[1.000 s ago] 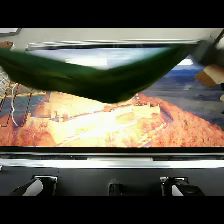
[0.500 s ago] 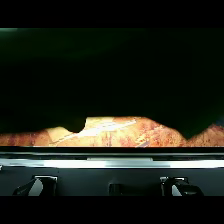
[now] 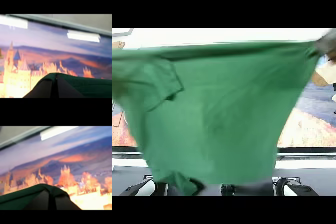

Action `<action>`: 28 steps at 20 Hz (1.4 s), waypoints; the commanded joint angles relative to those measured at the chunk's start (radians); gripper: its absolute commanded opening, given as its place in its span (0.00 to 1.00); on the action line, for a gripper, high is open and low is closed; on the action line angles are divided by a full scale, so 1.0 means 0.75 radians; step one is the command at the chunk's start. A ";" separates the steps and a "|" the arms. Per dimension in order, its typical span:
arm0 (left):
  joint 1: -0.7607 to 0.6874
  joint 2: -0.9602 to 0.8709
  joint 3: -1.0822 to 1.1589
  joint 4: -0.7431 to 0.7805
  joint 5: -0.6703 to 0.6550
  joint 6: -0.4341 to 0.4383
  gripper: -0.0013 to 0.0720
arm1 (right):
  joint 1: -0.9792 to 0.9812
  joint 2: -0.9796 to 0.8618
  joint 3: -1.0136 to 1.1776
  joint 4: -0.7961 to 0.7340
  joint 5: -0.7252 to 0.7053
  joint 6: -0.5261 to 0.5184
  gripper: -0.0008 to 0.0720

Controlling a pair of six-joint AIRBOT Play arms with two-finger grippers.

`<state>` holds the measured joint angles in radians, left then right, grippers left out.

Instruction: Fold the clothes and pants, and hang the long-sleeved shirts on hangers.

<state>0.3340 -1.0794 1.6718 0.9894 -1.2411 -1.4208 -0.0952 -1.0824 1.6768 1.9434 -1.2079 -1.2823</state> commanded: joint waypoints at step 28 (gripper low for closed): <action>-0.298 -1.188 0.164 0.184 -0.345 -0.002 0.04 | 0.000 -0.791 -0.408 -0.045 0.070 -0.116 0.06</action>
<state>0.1173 -1.9472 1.7939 1.1229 -1.4727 -1.3994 -0.0959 -1.6466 1.3716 1.9202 -1.0897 -1.3693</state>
